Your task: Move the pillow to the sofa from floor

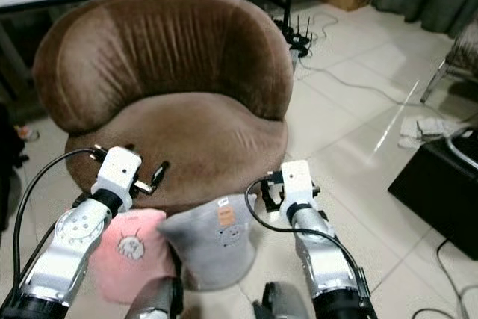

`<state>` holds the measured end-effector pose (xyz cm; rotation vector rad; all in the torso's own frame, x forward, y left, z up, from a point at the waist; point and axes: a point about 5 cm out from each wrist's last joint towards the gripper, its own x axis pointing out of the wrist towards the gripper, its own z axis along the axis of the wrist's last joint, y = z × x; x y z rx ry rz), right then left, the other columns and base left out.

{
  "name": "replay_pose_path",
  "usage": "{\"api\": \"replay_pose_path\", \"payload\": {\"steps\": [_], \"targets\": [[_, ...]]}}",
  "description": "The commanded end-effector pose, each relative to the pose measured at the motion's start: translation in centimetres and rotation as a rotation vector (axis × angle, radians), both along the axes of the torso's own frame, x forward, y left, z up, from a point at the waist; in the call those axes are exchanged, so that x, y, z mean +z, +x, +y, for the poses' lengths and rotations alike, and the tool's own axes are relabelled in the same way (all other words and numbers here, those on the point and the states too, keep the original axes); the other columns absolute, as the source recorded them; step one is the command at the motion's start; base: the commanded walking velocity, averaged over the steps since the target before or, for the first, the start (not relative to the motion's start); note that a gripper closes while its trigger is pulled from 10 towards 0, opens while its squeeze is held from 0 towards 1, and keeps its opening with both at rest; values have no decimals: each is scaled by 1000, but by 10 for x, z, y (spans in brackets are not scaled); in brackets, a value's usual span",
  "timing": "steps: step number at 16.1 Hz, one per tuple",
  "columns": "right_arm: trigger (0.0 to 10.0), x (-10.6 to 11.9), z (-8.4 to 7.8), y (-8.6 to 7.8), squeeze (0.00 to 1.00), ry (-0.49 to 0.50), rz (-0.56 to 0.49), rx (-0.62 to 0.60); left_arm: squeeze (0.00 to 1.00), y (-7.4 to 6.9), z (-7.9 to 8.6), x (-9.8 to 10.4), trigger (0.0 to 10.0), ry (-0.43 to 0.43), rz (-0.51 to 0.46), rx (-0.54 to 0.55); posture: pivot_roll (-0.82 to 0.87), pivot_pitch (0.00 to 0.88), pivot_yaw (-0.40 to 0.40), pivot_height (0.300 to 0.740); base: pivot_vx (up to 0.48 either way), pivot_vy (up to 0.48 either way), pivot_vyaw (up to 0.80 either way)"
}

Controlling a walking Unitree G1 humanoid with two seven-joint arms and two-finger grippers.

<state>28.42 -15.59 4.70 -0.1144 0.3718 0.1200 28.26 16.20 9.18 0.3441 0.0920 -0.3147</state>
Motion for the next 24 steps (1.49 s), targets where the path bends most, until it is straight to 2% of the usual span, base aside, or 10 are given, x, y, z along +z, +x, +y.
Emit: {"api": "replay_pose_path", "payload": {"steps": [1, 7, 13, 19, 20, 21, 22, 23, 24], "targets": [[10000, 3, -8, 1, 0, -11, -7, -20, 0, -1, -8, -1, 10000, -7, 4, -30, 43, 0, 8, 630, 311, 0, 0], [10000, 3, -7, 2, 0, -13, -4, -13, 0, -2, -12, -3, 10000, 9, 11, -55, 40, 0, 9, 630, 0, 0, 0], [10000, 4, -7, 2, 0, -14, -3, -5, 0, -1, -12, -3, 10000, 16, 10, -50, 42, 0, 4, 576, 0, 0, 0], [10000, 4, -7, 2, 0, -14, -8, 1, 0, -1, -13, -8, 10000, 45, 26, -65, 38, 0, -1, 567, 0, 0, 0], [10000, 6, -4, 3, 0, -10, -10, 36, 0, 2, -9, -17, 10000, 82, 77, -87, 40, 0, -5, 567, 0, 0, 0], [10000, 6, -4, 3, 0, -10, -10, 36, 0, 2, -9, -17, 10000, 82, 77, -87, 40, 0, -5, 567, 0, 0, 0], [10000, 11, 4, 6, 0, -20, -28, 136, 0, 10, 0, -32, 10000, 89, 171, -95, 29, 0, -8, 567, 0, 0, 0], [10000, 12, 6, 6, 0, -22, -33, 164, 639, 13, 4, -35, 10000, 88, 191, -86, 29, 0, -8, 567, 0, 0, 0], [10000, 15, 9, 7, 0, -23, -36, 217, 1000, 20, 12, -44, 10000, 101, 267, -47, 21, 0, -13, 567, 0, 0, 0]]}}
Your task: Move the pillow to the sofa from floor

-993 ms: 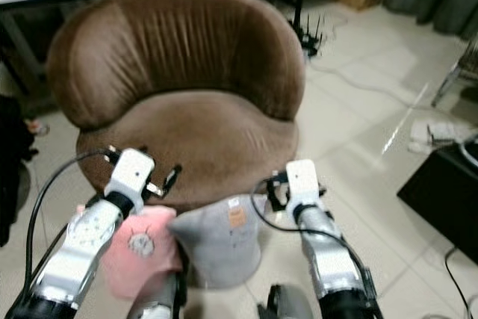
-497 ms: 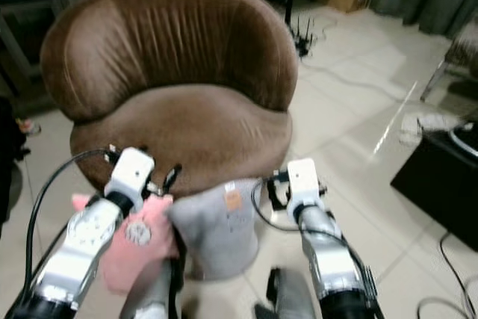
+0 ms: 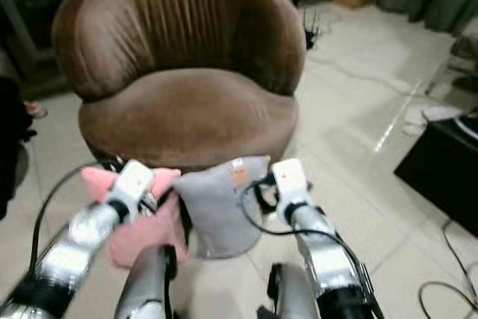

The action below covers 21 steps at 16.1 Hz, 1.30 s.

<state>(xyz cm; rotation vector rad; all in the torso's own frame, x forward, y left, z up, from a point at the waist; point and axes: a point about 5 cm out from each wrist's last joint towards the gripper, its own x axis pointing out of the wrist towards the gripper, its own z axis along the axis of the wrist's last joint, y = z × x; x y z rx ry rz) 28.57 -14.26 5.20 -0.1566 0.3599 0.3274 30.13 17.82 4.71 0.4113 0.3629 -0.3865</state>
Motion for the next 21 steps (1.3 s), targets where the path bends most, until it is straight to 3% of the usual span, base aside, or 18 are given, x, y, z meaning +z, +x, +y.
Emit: {"api": "replay_pose_path", "payload": {"steps": [1, 5, 7, 9, 12, 18, 19, 20, 21], "targets": [[10000, 12, -2, 6, 0, -13, -39, 40, 1000, 6, 1, -2, 10000, -6, 29, 27, 13, 0, -18, 567, 0, 0, 0], [10000, 23, 9, 9, 0, -39, -62, 186, 1000, 25, 18, -3, 10000, -53, 78, 197, -25, 0, -35, 567, 0, 0, 0], [10000, 27, 8, 10, 0, -101, -67, 250, 1000, 28, 17, -7, 10000, -145, 117, 273, -48, 0, -46, 567, 0, 0, 0], [10000, 30, 6, 8, 0, -143, -75, 274, 1000, 28, 14, -10, 10000, -174, 134, 298, -77, 5, -56, 567, 0, 0, 0], [10000, 36, 0, -2, 0, -170, -91, 264, 1000, 30, 15, -10, 10000, -134, 94, 321, -117, 109, -83, 567, 0, 0, 0], [10000, 54, -3, -17, 0, -174, -143, 250, 1000, 32, 41, 2, 10000, -111, -47, 439, -144, 248, -143, 567, 0, 0, 0], [10000, 59, -4, -23, 0, -171, -153, 248, 545, 31, 45, 3, 10000, -118, -66, 455, -137, 262, -161, 567, 0, 0, 0], [10000, 63, -6, -29, 0, -167, -161, 246, 353, 31, 47, 5, 10000, -121, -78, 456, -137, 264, -172, 567, 0, 0, 0], [10000, 63, -6, -29, 0, -166, -162, 246, 0, 31, 48, 5, 10000, -120, -77, 453, -137, 264, -172, 567, 0, 0, 0]]}}
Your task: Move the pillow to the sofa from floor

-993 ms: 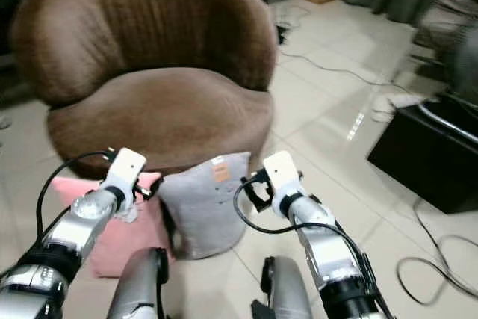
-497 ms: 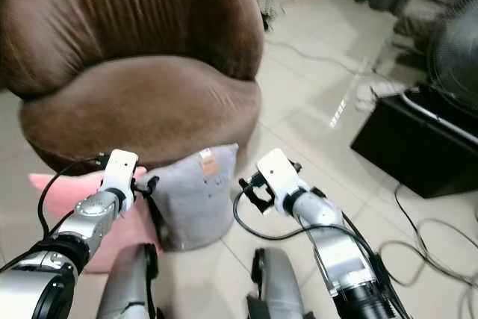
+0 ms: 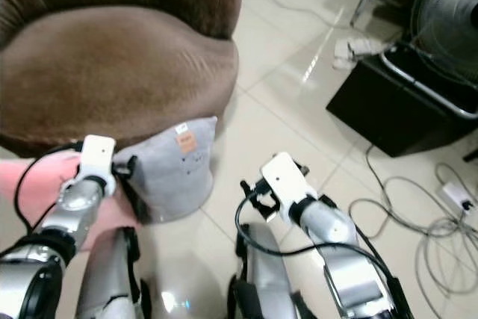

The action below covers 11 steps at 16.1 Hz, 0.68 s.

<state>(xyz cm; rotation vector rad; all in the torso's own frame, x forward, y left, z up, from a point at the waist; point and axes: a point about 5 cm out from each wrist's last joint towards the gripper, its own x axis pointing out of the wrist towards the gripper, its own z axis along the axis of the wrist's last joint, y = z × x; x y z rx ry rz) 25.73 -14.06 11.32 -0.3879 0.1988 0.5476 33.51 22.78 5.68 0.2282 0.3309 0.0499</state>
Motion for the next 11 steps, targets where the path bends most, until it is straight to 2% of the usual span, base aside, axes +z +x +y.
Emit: {"api": "replay_pose_path", "payload": {"steps": [1, 3, 4, 6, 10, 11], "targets": [[10000, 8, -10, -5, 0, -1, -24, -32, 0, -1, 1, -2, 10000, 2, 1, -5, -145, 263, -188, 567, 0, 0, 0], [10000, 25, -11, -13, 0, 7, -71, -42, 0, 1, 11, 6, 10000, 36, -24, 18, -168, 260, -205, 567, 0, 0, 0], [10000, 29, -11, -13, 0, 9, -81, -43, 0, 1, 14, 6, 10000, 23, -22, 35, -178, 262, -211, 567, 0, 0, 0], [10000, 40, -12, -17, 0, -3, -99, -30, 0, -3, 20, 0, 10000, -57, 19, 85, -209, 270, -225, 567, 0, 0, 0], [10000, 44, -9, -26, 0, -12, -86, -1, 0, -8, 10, -12, 10000, -155, 82, 68, -215, 252, -220, 567, 0, 0, 0], [10000, 42, -6, -30, 0, -12, -70, 18, 0, -9, 8, -14, 8784, -160, 101, 45, -217, 253, -217, 567, 0, 0, 0]]}}
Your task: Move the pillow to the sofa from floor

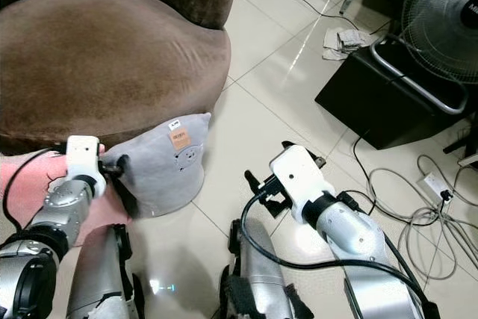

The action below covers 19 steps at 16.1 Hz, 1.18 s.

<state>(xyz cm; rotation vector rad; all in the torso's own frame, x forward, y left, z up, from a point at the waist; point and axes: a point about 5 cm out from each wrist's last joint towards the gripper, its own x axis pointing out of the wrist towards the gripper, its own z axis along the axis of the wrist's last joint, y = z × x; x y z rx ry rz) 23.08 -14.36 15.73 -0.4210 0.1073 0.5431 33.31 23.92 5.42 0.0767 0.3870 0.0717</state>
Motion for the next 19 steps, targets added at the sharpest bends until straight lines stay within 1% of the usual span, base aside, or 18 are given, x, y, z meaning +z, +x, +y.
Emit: {"api": "replay_pose_path", "payload": {"steps": [1, 2, 3, 4, 5, 6, 8, 9, 14, 17, 18, 19], "targets": [[10000, -2, 0, -7, 0, -7, 32, 12, 0, -8, -4, -13, 7412, -17, 64, -21, -219, 251, -216, 567, 0, 0, 0], [10000, -2, 0, -8, 0, -7, 34, 14, 0, -9, -5, -14, 6471, -17, 69, -22, -219, 251, -216, 567, 0, 0, 0], [10000, -3, 2, -11, 0, -9, 41, 18, 0, -11, -4, -17, 3843, -42, 85, -19, -218, 248, -220, 567, 0, 0, 0], [10000, -3, 2, -12, 0, -10, 44, 23, 0, -12, -6, -19, 2941, -46, 99, -35, -218, 248, -220, 567, 0, 0, 0], [10000, -2, 3, -13, 0, -10, 47, 27, 0, -14, -10, -23, 1765, -48, 123, -60, -216, 247, -220, 567, 0, 0, 0], [10000, -2, 3, -13, 0, -10, 48, 28, 0, -15, -10, -25, 1765, -47, 130, -65, -216, 247, -220, 567, 0, 0, 0], [10000, -2, 4, -14, 0, -9, 52, 30, 0, -18, -11, -28, 235, -45, 142, -76, -215, 247, -221, 567, 0, 0, 0], [10000, -3, 5, -16, 0, -9, 58, 35, 0, -19, -10, -29, 0, -38, 143, -71, -215, 247, -221, 567, 0, 0, 0], [10000, -6, 6, -22, 0, -2, 91, 64, 0, -17, -5, -25, 0, 8, 121, -67, -212, 243, -224, 567, 0, 0, 0], [10000, -14, 9, -36, 0, 17, 202, 154, 0, -16, -6, -23, 0, 3, 104, -67, -214, 242, -226, 567, 0, 0, 0], [10000, -14, 11, -39, 0, 62, 241, 170, 0, -15, -7, -23, 0, 7, 100, -70, -213, 240, -228, 567, 0, 0, 0], [10000, -14, 12, -40, 0, 79, 257, 181, 0, -15, -7, -22, 0, 10, 100, -71, -213, 240, -228, 567, 0, 0, 0]]}}
